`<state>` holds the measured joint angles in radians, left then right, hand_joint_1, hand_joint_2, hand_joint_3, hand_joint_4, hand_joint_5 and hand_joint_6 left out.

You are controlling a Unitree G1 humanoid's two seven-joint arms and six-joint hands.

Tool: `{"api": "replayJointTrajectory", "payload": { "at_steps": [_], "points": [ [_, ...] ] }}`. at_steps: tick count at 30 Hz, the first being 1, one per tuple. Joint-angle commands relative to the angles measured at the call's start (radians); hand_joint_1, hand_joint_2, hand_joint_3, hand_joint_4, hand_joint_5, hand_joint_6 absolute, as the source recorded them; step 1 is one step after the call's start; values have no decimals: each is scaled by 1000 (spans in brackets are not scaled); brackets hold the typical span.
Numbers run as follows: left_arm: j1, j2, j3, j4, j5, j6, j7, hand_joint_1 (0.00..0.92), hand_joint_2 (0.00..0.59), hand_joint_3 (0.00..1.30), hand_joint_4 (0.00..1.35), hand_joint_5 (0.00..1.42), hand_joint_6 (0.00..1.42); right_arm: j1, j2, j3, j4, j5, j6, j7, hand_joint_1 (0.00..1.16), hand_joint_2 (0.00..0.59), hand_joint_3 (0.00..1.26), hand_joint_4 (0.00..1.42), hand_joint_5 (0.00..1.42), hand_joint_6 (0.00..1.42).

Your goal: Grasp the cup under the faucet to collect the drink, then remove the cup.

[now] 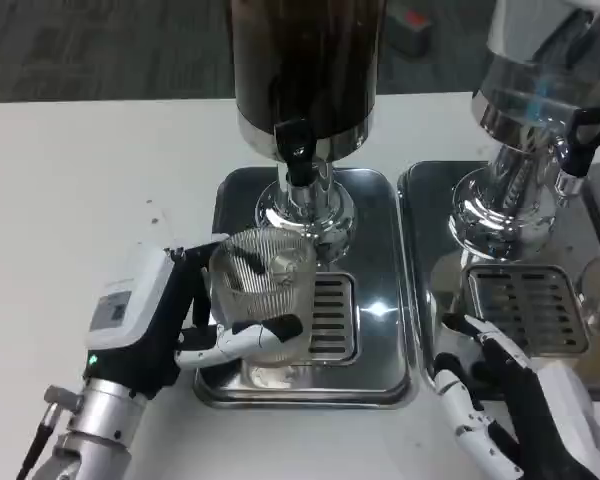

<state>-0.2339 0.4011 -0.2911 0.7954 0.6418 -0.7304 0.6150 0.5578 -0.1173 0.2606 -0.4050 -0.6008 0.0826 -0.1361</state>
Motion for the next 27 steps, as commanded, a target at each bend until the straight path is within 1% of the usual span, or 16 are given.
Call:
{"api": "replayJointTrajectory", "payload": {
  "at_steps": [1, 15, 23, 27],
  "points": [
    [-47, -12, -3, 41, -1, 4, 0, 268, 102, 703, 937, 1176, 1424, 31, 8, 4, -4, 6, 11, -3, 166, 456, 206, 104, 75, 230],
    [-142, -55, -36, 163, 2, 23, 0, 256, 98, 697, 929, 1163, 1424, 81, 15, 3, -45, -2, 20, -5, 167, 456, 206, 97, 75, 230],
    [-167, -71, -58, 185, 4, 20, -1, 243, 101, 688, 926, 1162, 1424, 102, 21, 2, -55, -7, 19, -5, 167, 456, 206, 97, 75, 230],
    [-170, -74, -65, 187, 6, 25, -2, 241, 98, 674, 910, 1140, 1424, 106, 23, 5, -61, -10, 19, -5, 167, 456, 206, 97, 75, 230]
  ]
}}
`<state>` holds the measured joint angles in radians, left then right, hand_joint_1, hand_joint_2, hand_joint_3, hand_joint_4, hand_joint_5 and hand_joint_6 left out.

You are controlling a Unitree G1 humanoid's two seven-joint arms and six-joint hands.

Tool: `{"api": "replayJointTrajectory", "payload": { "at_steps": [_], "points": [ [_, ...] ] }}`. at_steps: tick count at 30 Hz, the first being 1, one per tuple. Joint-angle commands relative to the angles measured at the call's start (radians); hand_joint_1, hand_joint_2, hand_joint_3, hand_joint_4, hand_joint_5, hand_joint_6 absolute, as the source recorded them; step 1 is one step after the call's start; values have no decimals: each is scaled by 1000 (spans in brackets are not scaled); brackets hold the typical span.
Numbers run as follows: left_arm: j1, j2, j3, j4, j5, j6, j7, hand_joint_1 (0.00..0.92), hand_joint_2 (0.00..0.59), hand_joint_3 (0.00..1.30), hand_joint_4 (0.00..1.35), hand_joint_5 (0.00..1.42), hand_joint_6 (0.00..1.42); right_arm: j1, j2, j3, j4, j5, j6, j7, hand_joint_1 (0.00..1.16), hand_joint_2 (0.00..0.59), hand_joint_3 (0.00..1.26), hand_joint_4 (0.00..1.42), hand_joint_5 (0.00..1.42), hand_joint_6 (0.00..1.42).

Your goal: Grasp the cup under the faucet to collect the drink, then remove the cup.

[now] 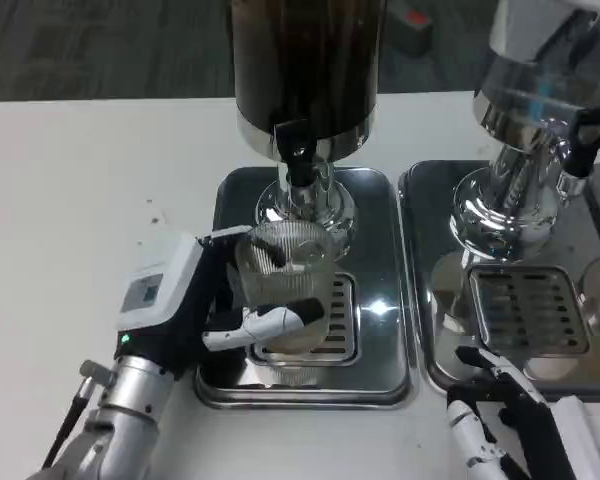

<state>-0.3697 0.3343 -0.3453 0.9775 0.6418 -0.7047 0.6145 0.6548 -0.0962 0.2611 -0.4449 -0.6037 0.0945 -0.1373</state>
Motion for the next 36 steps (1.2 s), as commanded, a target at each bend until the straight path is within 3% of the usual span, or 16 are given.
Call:
{"api": "replayJointTrajectory", "payload": {
  "at_steps": [1, 17, 36],
  "points": [
    [-37, -10, -12, 12, 2, 3, -9, 238, 97, 669, 909, 1137, 1424, 9, 1, 3, -22, -5, 7, -2, 167, 456, 206, 97, 75, 230],
    [-47, -7, -11, 38, -20, 34, -75, 129, 76, 501, 713, 972, 1350, 4, 3, 8, -20, -2, 14, 8, 150, 462, 218, 96, 86, 245],
    [-23, 27, -9, -7, -20, 51, -124, 58, 53, 490, 567, 813, 1140, -21, -1, 9, -2, 7, 18, 13, 153, 457, 229, 109, 97, 262]
  ]
}}
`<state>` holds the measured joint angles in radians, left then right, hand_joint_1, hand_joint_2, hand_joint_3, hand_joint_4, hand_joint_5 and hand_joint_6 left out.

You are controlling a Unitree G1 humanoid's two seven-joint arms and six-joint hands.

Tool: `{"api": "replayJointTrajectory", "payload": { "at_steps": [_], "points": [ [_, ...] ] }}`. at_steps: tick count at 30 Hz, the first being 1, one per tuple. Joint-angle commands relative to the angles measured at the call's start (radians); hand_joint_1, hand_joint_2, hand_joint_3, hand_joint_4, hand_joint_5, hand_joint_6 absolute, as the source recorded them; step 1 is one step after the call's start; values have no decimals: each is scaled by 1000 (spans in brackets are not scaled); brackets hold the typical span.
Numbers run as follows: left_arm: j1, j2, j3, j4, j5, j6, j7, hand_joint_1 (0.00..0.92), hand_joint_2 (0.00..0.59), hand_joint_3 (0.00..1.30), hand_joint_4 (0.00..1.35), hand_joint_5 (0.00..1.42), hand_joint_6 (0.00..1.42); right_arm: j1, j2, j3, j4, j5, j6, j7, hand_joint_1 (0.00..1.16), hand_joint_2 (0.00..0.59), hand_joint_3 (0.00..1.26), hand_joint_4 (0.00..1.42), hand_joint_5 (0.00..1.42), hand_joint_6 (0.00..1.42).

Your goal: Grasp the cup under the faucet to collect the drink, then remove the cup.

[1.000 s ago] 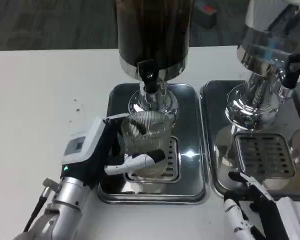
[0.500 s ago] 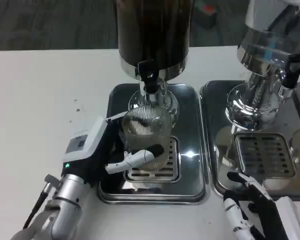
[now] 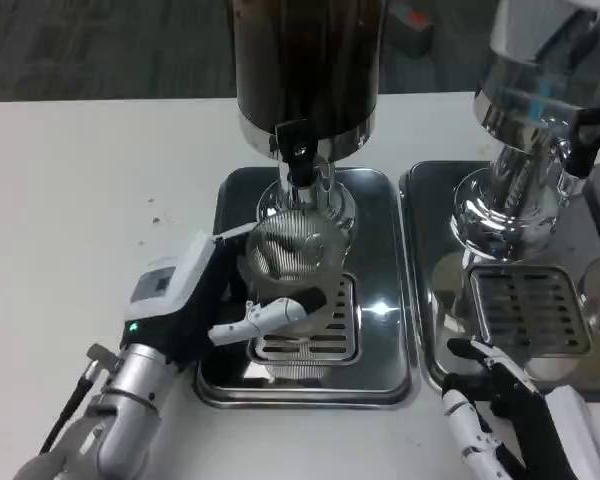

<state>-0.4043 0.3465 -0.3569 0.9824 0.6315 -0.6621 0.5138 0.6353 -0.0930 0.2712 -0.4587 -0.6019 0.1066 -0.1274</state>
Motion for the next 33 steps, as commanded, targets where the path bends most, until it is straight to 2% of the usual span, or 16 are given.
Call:
{"api": "replayJointTrajectory", "payload": {
  "at_steps": [1, 20, 33],
  "points": [
    [14, 17, 3, -15, -11, 8, -25, 57, 53, 490, 559, 804, 1139, -2, -4, -1, 13, 5, 5, 2, 154, 457, 231, 109, 97, 262],
    [74, 50, 30, -97, -55, -7, -99, 23, 39, 472, 508, 741, 1066, -27, -5, -3, 36, 19, -1, 3, 164, 456, 249, 109, 110, 265],
    [126, 76, 53, -161, -90, -31, -146, 16, 39, 463, 507, 737, 1077, -43, -12, -8, 42, 34, 0, 5, 168, 459, 258, 109, 111, 265]
  ]
}}
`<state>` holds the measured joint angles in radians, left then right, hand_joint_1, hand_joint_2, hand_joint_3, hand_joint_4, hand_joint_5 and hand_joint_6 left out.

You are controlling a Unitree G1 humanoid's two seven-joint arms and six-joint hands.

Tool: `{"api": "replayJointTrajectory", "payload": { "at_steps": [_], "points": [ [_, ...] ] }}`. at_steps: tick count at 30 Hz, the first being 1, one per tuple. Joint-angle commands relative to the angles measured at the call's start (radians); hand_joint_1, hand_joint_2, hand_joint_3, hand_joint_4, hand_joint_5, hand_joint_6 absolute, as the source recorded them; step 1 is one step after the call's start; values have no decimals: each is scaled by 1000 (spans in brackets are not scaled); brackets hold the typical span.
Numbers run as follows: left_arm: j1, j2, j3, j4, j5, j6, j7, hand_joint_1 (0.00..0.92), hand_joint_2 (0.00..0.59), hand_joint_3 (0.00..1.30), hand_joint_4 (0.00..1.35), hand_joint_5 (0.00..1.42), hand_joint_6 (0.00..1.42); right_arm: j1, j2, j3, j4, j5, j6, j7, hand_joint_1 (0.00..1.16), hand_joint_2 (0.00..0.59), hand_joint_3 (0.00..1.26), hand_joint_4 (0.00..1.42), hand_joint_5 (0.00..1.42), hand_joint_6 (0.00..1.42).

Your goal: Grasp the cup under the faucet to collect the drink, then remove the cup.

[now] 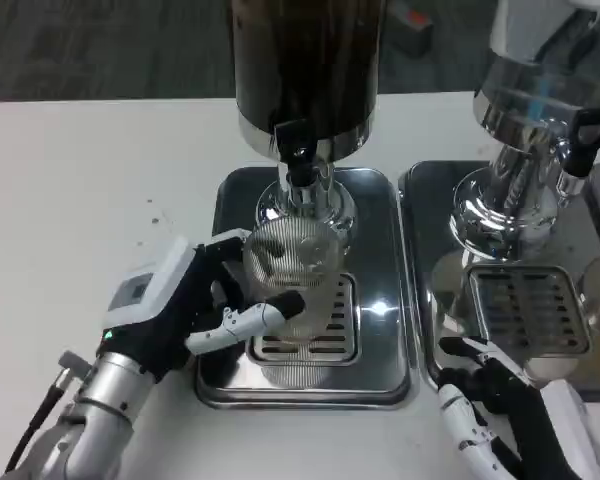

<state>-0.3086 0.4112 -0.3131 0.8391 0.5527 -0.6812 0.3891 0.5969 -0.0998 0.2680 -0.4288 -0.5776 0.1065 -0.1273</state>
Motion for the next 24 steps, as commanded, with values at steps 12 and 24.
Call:
{"api": "replayJointTrajectory", "payload": {
  "at_steps": [12, 24],
  "points": [
    [100, 53, 63, -122, -42, -41, -51, 0, 35, 448, 472, 659, 1014, -26, -12, 0, 30, 21, -4, 5, 170, 458, 259, 109, 111, 265],
    [184, 89, 154, -202, -102, -44, -88, 0, 28, 421, 407, 539, 893, -55, -18, 0, 52, 35, -6, 7, 170, 456, 270, 109, 111, 265]
  ]
}}
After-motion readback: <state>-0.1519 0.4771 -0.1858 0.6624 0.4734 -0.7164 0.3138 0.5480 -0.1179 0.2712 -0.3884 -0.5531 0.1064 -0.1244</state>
